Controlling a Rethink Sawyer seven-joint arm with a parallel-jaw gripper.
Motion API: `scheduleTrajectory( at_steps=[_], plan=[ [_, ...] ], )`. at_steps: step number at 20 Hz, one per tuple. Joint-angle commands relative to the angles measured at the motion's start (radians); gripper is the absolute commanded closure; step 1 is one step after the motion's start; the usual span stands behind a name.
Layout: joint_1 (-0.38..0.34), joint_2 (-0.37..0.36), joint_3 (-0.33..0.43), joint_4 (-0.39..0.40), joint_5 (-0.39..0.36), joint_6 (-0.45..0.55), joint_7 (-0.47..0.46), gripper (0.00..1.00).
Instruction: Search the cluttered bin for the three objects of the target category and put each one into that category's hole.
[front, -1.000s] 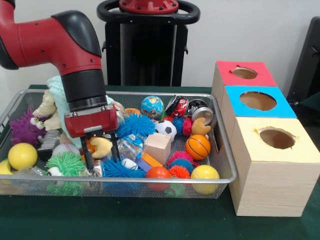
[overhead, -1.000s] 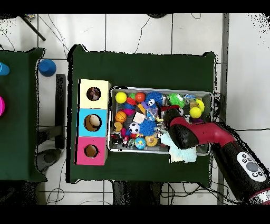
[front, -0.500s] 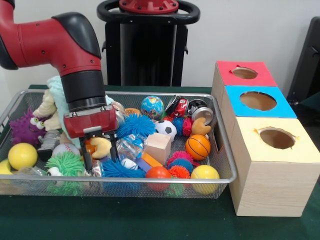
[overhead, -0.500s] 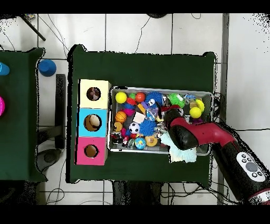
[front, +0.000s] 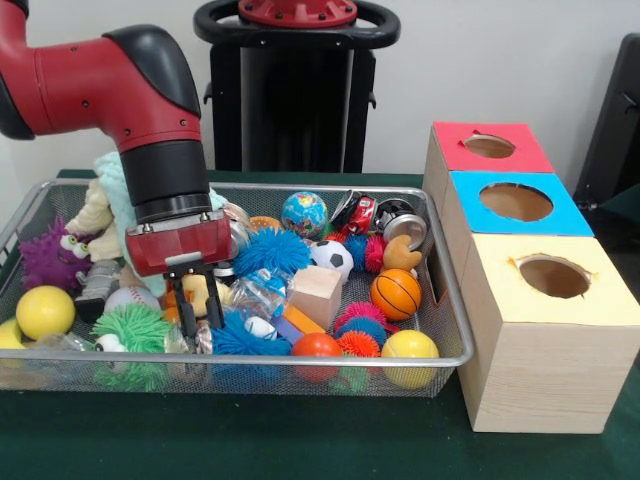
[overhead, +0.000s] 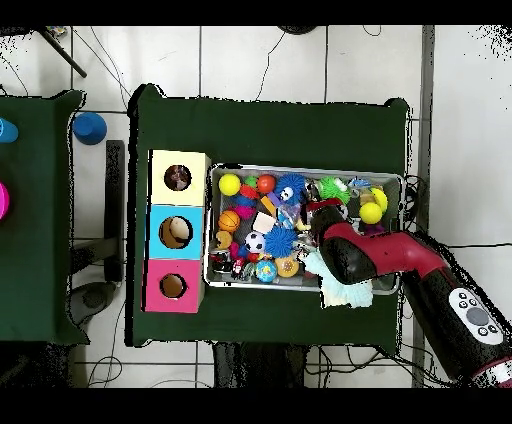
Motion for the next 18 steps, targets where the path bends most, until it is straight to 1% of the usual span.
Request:
scheduleTrajectory(
  at_steps=[1, 8, 10, 13, 14, 15, 18],
  plan=[
    [-0.01, 0.057, -0.06, -0.118, -0.095, 0.017, -0.041, 1.0],
    [-0.012, 0.052, -0.051, -0.116, -0.088, 0.045, -0.066, 1.0],
    [-0.014, 0.045, -0.055, -0.107, -0.051, 0.105, -0.081, 1.0],
    [0.003, -0.047, -0.089, -0.026, 0.007, 0.168, -0.049, 1.0],
    [0.008, -0.074, -0.1, -0.001, 0.012, 0.17, -0.035, 1.0],
    [0.017, -0.124, -0.114, 0.041, 0.018, 0.161, -0.007, 1.0],
    [0.032, -0.208, -0.131, 0.107, 0.041, 0.165, 0.026, 1.0]
  ],
)
